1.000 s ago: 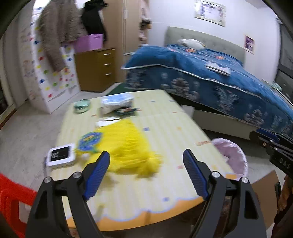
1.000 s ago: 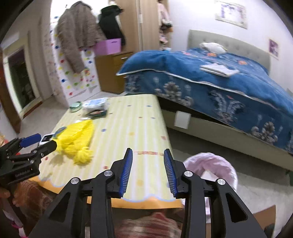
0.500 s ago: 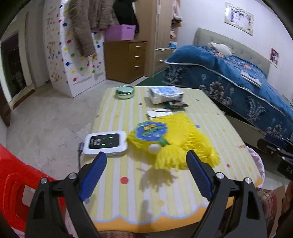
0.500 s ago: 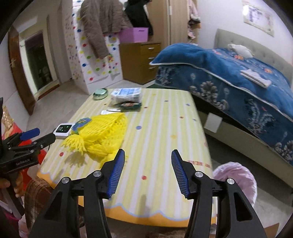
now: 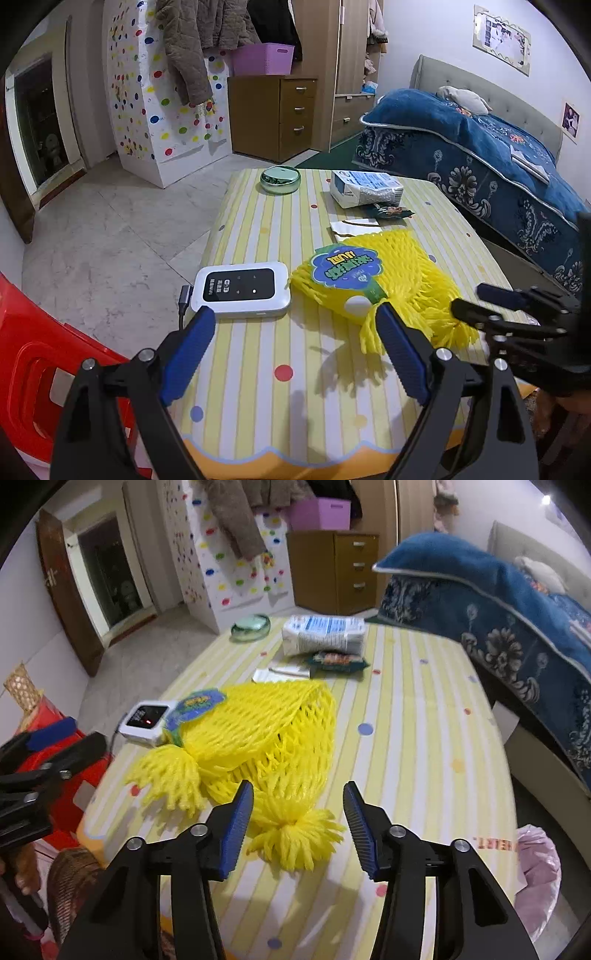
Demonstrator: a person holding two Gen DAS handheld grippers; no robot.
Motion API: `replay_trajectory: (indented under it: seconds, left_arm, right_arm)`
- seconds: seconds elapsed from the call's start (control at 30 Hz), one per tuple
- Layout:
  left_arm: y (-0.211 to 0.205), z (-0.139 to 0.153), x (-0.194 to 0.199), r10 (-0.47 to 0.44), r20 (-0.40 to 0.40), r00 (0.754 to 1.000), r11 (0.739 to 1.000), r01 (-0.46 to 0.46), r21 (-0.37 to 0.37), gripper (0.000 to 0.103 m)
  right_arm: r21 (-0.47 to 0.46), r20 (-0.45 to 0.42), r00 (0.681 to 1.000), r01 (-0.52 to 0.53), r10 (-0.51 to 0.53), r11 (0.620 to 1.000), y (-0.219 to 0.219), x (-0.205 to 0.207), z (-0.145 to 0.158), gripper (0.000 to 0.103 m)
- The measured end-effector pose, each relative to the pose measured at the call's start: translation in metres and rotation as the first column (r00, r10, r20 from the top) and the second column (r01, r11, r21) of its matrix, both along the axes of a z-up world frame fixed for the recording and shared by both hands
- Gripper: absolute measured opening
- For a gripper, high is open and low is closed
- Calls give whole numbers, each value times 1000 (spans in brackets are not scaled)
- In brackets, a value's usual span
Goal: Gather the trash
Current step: 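Move both open tools back over the table, then grasp the yellow foam net with the right tool and lift it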
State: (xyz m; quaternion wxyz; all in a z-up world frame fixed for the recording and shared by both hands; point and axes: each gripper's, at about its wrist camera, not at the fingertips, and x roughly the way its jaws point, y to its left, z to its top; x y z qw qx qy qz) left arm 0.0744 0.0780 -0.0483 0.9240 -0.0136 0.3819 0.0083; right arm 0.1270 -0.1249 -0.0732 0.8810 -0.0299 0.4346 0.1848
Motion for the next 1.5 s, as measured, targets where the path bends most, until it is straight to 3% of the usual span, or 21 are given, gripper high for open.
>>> replay_trajectory:
  seconds: [0.03, 0.07, 0.13, 0.37, 0.53, 0.63, 0.73, 0.8, 1.07, 1.23, 1.3, 1.5]
  left_arm:
    - [-1, 0, 0, 0, -2, 1000, 1000, 0, 0, 86]
    - [-1, -1, 0, -2, -3, 1000, 1000, 2, -1, 86]
    - [-3, -1, 0, -6, -6, 1000, 1000, 6, 0, 86]
    - [-13, 2, -4, -31, -5, 1000, 1000, 31, 4, 86]
    - [-24, 2, -7, -56, -5, 998, 998, 56, 10, 86]
    - [-31, 1, -7, -68, -9, 998, 998, 68, 11, 86]
    - [-37, 0, -8, -75, -12, 997, 997, 75, 17, 86]
    - [-38, 0, -8, -75, -13, 997, 997, 75, 20, 86]
    - [-40, 0, -7, -72, -15, 997, 997, 72, 17, 86]
    - [-37, -2, -5, -67, -20, 998, 998, 67, 16, 86]
    - [-35, -3, -4, -64, -24, 998, 998, 65, 13, 86]
    - [-38, -9, 0, -80, -30, 996, 997, 80, 17, 86]
  right_arm:
    - [-2, -12, 1000, 2, -2, 1000, 1, 2, -3, 38]
    - [-2, -21, 1000, 4, -4, 1000, 1, 3, -5, 26]
    - [-8, -13, 1000, 8, -8, 1000, -3, -1, -2, 17]
    - [-17, 28, 999, 47, -46, 999, -44, -22, 20, 14]
    - [-76, 26, 993, 116, -114, 990, -91, -34, 21, 15]
    - [-93, 17, 987, 161, -160, 983, -109, -37, 16, 19]
    - [-88, 25, 985, 173, -172, 981, -114, -41, 17, 30]
    - [-88, 44, 983, 180, -177, 980, -114, -44, 21, 47]
    - [-38, 112, 980, 171, -166, 985, -89, -41, 43, 55]
    - [-52, 92, 983, 166, -161, 985, -61, -15, 29, 74]
    - [-81, 88, 975, 212, -205, 974, -63, -4, 20, 75]
    - [-25, -11, 942, 336, -336, 941, -106, 14, -4, 75]
